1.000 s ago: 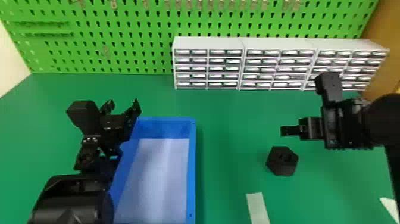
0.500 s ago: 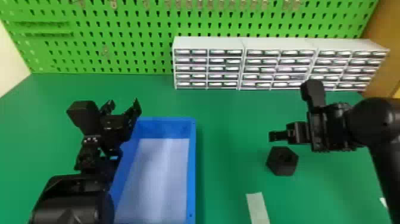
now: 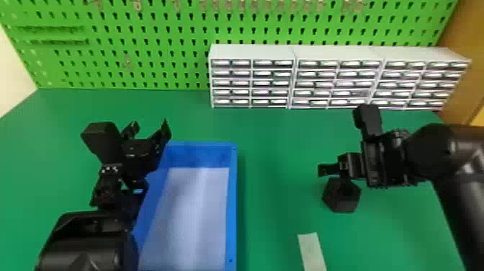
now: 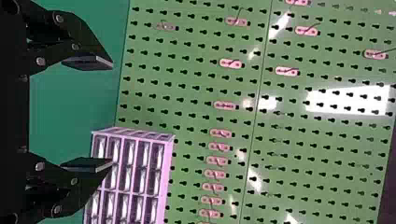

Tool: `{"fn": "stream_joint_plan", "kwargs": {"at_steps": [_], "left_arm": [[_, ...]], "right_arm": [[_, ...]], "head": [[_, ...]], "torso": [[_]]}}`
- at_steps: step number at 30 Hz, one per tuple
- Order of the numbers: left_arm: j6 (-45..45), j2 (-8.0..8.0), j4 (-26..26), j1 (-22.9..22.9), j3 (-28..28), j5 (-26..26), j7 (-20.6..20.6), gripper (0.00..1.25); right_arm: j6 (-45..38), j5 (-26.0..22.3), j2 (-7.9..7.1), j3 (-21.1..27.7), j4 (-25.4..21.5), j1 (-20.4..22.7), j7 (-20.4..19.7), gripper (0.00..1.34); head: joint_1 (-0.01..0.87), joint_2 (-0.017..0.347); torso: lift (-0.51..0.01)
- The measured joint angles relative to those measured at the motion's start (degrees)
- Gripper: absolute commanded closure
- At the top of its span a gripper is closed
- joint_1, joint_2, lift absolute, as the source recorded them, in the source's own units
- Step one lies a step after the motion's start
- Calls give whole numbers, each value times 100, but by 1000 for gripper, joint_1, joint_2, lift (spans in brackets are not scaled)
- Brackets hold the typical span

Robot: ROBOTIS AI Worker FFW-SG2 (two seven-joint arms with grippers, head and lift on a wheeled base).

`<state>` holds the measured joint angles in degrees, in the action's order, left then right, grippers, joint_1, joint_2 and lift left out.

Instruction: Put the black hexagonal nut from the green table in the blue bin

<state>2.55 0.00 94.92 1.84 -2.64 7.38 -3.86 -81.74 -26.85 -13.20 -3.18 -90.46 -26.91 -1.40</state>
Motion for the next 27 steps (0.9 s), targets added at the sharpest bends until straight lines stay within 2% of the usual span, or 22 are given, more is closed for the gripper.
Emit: {"fn": "stream_joint_plan", "kwargs": {"at_steps": [6, 18, 27], "left_arm": [[0, 0, 0, 1, -6, 0, 0, 509], [0, 0, 0, -7, -17, 0, 0, 509], [0, 0, 0, -8, -18, 0, 0, 509]], "right_arm": [[88, -57, -13, -105, 134, -4, 0, 394], [73, 13, 111, -11, 169, 126, 0, 394], [71, 46, 149, 46, 183, 221, 0, 394]], "head": [[686, 51], [686, 51], [686, 51]], "torso": [[-97], [-97], [-97]]}}
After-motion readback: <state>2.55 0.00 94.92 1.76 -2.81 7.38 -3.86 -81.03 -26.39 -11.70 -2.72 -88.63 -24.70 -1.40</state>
